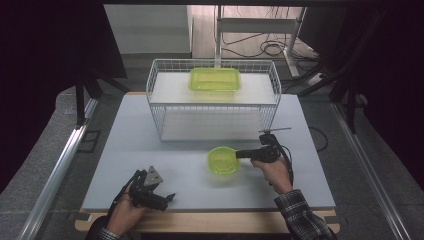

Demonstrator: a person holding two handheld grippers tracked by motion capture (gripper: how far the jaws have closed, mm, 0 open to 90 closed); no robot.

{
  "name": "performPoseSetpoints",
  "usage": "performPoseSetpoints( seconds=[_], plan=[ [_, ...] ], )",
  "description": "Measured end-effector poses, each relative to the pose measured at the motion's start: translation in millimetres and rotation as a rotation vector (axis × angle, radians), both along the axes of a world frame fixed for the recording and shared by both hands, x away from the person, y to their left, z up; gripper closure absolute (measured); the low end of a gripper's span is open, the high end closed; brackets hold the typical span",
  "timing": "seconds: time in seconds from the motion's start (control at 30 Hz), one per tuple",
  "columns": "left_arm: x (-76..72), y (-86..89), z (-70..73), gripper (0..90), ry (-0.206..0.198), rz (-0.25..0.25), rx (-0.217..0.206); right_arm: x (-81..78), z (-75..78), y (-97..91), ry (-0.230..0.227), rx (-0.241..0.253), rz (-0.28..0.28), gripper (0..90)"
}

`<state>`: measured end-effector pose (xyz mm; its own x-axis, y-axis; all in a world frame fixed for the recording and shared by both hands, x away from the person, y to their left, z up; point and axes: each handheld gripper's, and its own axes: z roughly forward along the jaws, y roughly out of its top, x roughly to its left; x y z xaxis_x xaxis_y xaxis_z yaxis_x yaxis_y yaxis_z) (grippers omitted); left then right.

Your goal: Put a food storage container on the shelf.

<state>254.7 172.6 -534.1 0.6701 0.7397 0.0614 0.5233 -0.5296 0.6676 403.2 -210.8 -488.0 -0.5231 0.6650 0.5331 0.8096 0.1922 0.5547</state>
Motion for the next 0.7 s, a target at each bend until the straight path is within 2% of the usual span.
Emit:
performPoseSetpoints(
  seconds=[0.13, 0.17, 0.23, 0.27, 0.4, 0.47, 0.53, 0.7],
  plan=[
    [-0.1, 0.0, 0.0, 2.6, 0.000, -0.001, 0.000, 2.5, -2.0, 3.7, 0.014, 0.004, 0.011, 62.9],
    [-0.1, 0.1, 0.0, 2.6, 0.001, -0.001, -0.001, 1.0, -3.6, 6.9, 0.029, 0.010, 0.023, 66.2],
    [0.0, 0.1, 0.0, 2.6, 0.001, -0.001, -0.001, -0.1, -4.0, 7.9, 0.027, 0.009, 0.025, 67.5],
    [-0.1, 0.0, 0.0, 2.6, 0.001, -0.003, 0.001, -1.7, -3.7, 8.1, 0.040, 0.021, 0.020, 72.5],
    [-0.2, -0.2, 0.2, 2.6, 0.000, -0.004, 0.002, -2.4, -3.5, 7.5, 0.064, 0.041, 0.012, 78.0],
    [-0.2, -0.1, 0.2, 2.6, 0.000, -0.003, 0.002, -2.1, -4.2, 7.9, 0.083, 0.069, 0.021, 79.2],
    [-0.2, 0.1, 0.3, 2.6, -0.001, -0.001, 0.000, -2.0, -4.5, 7.7, 0.119, 0.135, 0.019, 80.9],
    [-0.3, 0.2, 0.4, 2.6, -0.002, -0.001, -0.001, -4.0, -0.4, 8.5, 0.115, 0.127, 0.024, 81.6]
  ],
)
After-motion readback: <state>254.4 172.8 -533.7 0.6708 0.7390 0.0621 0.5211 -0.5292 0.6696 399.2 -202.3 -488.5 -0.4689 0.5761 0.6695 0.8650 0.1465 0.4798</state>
